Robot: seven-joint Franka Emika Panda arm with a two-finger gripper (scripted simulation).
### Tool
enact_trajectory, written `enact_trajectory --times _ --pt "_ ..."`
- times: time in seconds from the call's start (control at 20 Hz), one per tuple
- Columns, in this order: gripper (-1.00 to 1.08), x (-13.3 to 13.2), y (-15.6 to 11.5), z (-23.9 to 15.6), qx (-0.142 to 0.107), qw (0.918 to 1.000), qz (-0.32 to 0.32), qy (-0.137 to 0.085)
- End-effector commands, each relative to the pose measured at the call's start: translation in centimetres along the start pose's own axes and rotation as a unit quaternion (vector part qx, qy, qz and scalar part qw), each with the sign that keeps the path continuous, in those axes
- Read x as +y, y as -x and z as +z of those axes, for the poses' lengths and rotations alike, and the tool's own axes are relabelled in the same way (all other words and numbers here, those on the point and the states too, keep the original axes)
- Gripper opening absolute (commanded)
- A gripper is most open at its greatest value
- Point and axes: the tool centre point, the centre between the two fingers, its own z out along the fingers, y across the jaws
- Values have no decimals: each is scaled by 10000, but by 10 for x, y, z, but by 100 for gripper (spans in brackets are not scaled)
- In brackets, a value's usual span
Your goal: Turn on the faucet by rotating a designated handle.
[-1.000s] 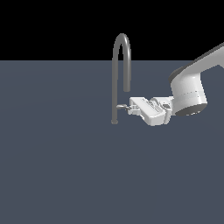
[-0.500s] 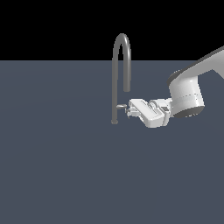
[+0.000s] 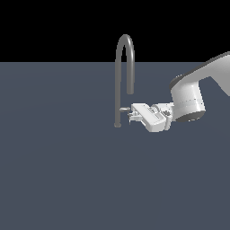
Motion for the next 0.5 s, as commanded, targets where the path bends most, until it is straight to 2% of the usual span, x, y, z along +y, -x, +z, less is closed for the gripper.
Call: enact_trajectory --times 0.0,0.45 --pt "-100 1 1 1 119 9999 30 92" --pt "-100 -9 -19 1 46 9999 89 13"
